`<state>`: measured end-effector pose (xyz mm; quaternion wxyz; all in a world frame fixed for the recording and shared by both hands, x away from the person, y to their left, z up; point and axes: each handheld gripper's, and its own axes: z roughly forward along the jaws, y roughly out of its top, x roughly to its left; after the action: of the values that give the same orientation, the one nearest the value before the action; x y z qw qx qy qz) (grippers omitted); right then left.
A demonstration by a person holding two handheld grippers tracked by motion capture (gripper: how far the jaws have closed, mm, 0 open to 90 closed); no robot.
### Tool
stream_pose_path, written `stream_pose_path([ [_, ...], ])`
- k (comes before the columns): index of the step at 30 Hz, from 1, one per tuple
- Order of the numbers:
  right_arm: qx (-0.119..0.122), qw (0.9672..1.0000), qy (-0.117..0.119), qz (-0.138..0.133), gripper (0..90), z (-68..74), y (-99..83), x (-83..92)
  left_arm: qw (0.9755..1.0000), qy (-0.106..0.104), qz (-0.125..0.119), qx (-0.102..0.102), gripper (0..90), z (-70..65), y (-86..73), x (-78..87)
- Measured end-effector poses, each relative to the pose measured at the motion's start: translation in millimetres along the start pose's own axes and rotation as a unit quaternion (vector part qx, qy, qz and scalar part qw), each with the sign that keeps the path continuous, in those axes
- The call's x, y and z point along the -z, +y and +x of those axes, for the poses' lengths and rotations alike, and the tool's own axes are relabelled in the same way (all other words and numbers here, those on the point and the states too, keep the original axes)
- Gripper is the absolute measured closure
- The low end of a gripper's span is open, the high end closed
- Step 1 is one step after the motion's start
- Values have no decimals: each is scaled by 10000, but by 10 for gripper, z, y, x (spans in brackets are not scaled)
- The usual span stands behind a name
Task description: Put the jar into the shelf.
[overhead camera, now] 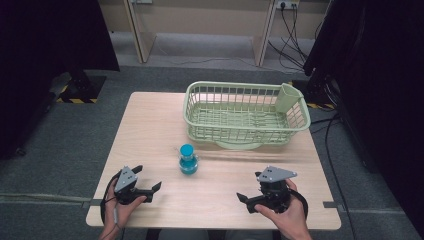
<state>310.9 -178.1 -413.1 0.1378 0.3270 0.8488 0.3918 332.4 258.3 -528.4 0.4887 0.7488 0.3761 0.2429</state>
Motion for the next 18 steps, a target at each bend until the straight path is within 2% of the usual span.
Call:
stream_pose_path([
  [5,171,9998,79,0,87,16,196,-112,10000,-5,-2,4,33,-2,-1,2],
  [18,298,9993,212,71,118,6,590,-430,10000,-10,21,-14,33,0,2,-3],
])
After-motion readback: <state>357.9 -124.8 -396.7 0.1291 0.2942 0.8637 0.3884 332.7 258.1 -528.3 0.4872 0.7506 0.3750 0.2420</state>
